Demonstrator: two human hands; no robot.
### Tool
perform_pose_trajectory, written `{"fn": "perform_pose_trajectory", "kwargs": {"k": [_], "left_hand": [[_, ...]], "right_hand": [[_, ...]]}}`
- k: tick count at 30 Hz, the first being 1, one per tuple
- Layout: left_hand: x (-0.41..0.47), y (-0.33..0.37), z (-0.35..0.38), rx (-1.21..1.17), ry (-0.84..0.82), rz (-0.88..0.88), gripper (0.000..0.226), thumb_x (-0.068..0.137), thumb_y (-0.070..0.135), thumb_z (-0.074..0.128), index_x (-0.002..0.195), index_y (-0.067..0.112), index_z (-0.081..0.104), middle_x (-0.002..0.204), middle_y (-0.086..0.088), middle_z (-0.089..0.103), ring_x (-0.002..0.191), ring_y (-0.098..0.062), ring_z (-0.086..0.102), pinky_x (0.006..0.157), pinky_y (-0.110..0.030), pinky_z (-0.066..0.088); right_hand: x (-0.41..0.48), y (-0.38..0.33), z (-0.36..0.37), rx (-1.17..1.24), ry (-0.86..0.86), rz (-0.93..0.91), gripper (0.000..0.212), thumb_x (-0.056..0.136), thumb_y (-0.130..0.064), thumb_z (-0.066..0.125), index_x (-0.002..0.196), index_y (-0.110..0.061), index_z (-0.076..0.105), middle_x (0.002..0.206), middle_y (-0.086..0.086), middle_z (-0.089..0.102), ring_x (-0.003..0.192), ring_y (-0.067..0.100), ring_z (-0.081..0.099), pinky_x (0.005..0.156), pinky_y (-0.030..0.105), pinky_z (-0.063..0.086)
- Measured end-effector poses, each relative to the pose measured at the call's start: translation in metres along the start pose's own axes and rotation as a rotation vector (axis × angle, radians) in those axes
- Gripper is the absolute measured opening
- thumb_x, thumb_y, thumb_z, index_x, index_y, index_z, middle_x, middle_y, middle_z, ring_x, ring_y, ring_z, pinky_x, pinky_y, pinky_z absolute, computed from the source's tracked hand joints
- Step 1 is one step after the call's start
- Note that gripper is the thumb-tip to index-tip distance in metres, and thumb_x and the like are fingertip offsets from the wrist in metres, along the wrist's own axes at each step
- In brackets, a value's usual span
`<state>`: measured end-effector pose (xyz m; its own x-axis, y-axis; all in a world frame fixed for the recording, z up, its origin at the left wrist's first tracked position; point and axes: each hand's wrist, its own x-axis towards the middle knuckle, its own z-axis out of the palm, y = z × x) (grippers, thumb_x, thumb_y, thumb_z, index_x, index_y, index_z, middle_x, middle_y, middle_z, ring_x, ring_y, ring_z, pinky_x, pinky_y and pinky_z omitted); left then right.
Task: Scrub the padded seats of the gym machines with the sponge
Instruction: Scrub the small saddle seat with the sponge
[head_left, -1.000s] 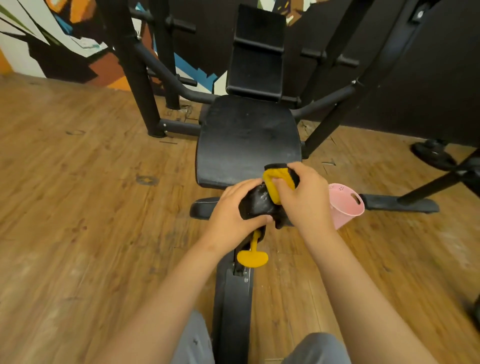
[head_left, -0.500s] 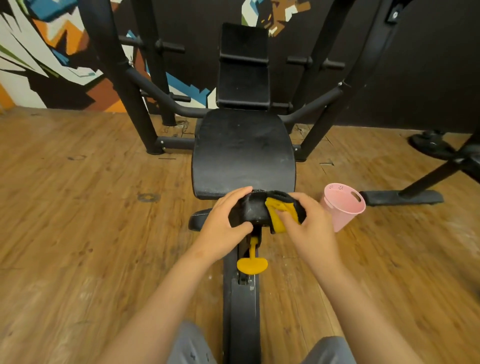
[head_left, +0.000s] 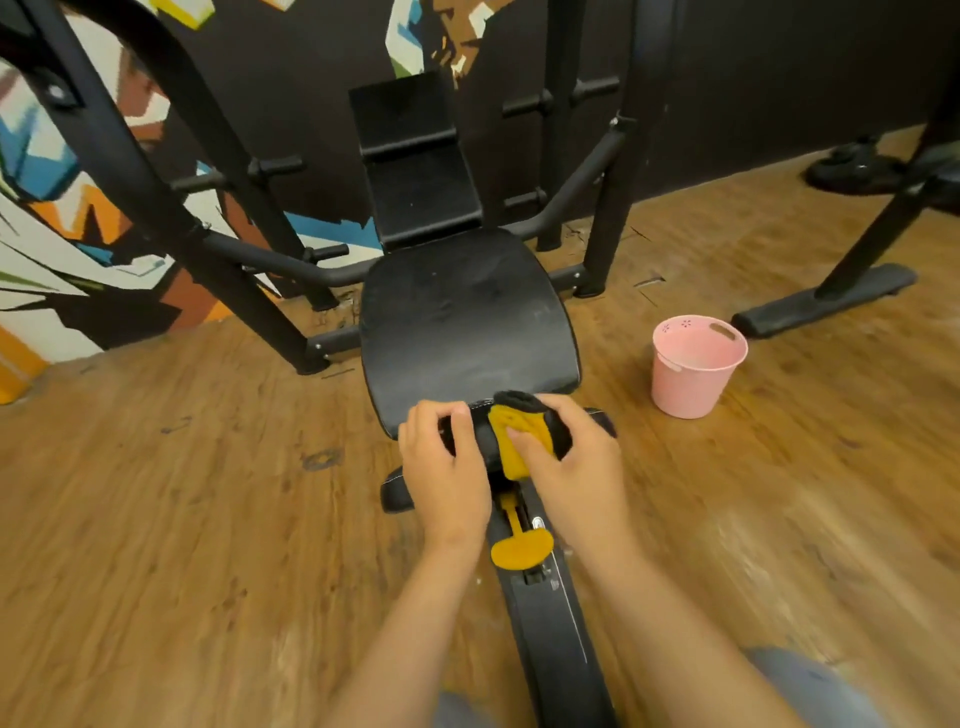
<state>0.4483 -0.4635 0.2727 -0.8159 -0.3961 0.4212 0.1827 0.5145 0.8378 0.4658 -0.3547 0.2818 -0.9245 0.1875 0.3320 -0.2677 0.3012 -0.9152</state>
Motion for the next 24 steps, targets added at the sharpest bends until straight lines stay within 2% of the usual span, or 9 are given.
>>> {"fn": "perform_pose_trajectory", "kwargs": {"k": [4, 10, 13, 15, 16, 18, 20, 22, 24], "left_hand": [[-0.002, -0.002, -0.002, -0.002, -0.039, -0.026, 0.019, 0.101, 0.021, 0.044, 0.091, 0.013, 0.058, 0.089, 0.0, 0.056, 0.088, -0.011, 0.05, 0.073, -0.006, 0.035], [-0.004, -0.005, -0.012, -0.035, -0.102, 0.008, 0.023, 0.103, 0.017, 0.039, 0.099, 0.021, 0.06, 0.097, 0.007, 0.062, 0.099, -0.014, 0.057, 0.088, -0.032, 0.047], [0.006, -0.006, -0.021, -0.017, -0.202, -0.027, 0.024, 0.103, 0.028, 0.039, 0.096, 0.026, 0.063, 0.095, 0.008, 0.064, 0.095, -0.014, 0.061, 0.081, -0.043, 0.054], [0.014, -0.004, -0.026, 0.025, -0.25, -0.027, 0.022, 0.102, 0.028, 0.042, 0.092, 0.028, 0.062, 0.093, 0.007, 0.063, 0.092, -0.012, 0.061, 0.077, -0.04, 0.054], [0.016, -0.002, -0.027, 0.055, -0.256, -0.011, 0.021, 0.101, 0.026, 0.043, 0.09, 0.028, 0.061, 0.093, 0.006, 0.062, 0.091, -0.01, 0.06, 0.077, -0.037, 0.053], [0.019, 0.004, -0.025, 0.109, -0.262, 0.017, 0.017, 0.1, 0.024, 0.046, 0.087, 0.029, 0.058, 0.093, 0.007, 0.059, 0.095, -0.013, 0.056, 0.08, -0.035, 0.051], [0.021, 0.011, -0.018, 0.144, -0.26, 0.021, 0.016, 0.098, 0.021, 0.049, 0.085, 0.028, 0.056, 0.093, 0.011, 0.055, 0.099, -0.015, 0.053, 0.084, -0.032, 0.047], [0.024, 0.016, -0.008, 0.175, -0.241, 0.03, 0.015, 0.098, 0.019, 0.05, 0.086, 0.025, 0.056, 0.093, 0.014, 0.052, 0.101, -0.015, 0.05, 0.087, -0.03, 0.044], [0.027, 0.018, 0.004, 0.2, -0.229, 0.047, 0.012, 0.098, 0.018, 0.049, 0.089, 0.02, 0.057, 0.093, 0.013, 0.052, 0.101, -0.014, 0.048, 0.085, -0.024, 0.043]], "right_hand": [[0.019, -0.008, -0.001, 0.004, -0.061, 0.048, 0.019, 0.088, -0.027, 0.066, 0.106, -0.026, 0.062, 0.095, -0.011, 0.066, 0.089, 0.004, 0.062, 0.074, 0.013, 0.051], [-0.011, -0.004, -0.003, -0.092, -0.164, -0.076, 0.031, 0.081, -0.018, 0.072, 0.111, -0.021, 0.065, 0.107, -0.013, 0.064, 0.102, 0.001, 0.056, 0.088, 0.012, 0.045], [0.005, -0.001, -0.007, -0.05, -0.088, 0.011, 0.027, 0.083, -0.023, 0.072, 0.109, -0.018, 0.065, 0.101, -0.009, 0.065, 0.095, 0.004, 0.057, 0.082, 0.006, 0.041], [0.015, -0.001, -0.008, 0.007, -0.073, 0.118, 0.031, 0.085, -0.026, 0.07, 0.114, -0.017, 0.063, 0.103, -0.01, 0.062, 0.097, 0.005, 0.056, 0.085, 0.007, 0.041], [0.019, 0.0, -0.007, 0.031, -0.077, 0.157, 0.037, 0.087, -0.029, 0.068, 0.12, -0.016, 0.061, 0.108, -0.008, 0.061, 0.103, 0.007, 0.055, 0.09, 0.013, 0.044], [0.026, 0.005, -0.009, 0.032, -0.104, 0.227, 0.046, 0.088, -0.034, 0.065, 0.129, -0.015, 0.056, 0.121, -0.005, 0.059, 0.115, 0.011, 0.052, 0.097, 0.024, 0.043], [0.035, 0.019, -0.012, 0.012, -0.132, 0.287, 0.048, 0.088, -0.035, 0.066, 0.13, -0.014, 0.055, 0.122, -0.006, 0.057, 0.115, 0.01, 0.051, 0.097, 0.025, 0.041], [0.041, 0.036, -0.018, 0.025, -0.194, 0.37, 0.054, 0.08, -0.046, 0.07, 0.122, -0.014, 0.058, 0.116, -0.004, 0.059, 0.11, 0.015, 0.056, 0.095, 0.03, 0.046], [0.042, 0.069, -0.019, 0.145, -0.238, 0.452, 0.076, 0.063, -0.064, 0.069, 0.118, -0.012, 0.058, 0.121, 0.005, 0.063, 0.114, 0.025, 0.059, 0.098, 0.044, 0.049]]}}
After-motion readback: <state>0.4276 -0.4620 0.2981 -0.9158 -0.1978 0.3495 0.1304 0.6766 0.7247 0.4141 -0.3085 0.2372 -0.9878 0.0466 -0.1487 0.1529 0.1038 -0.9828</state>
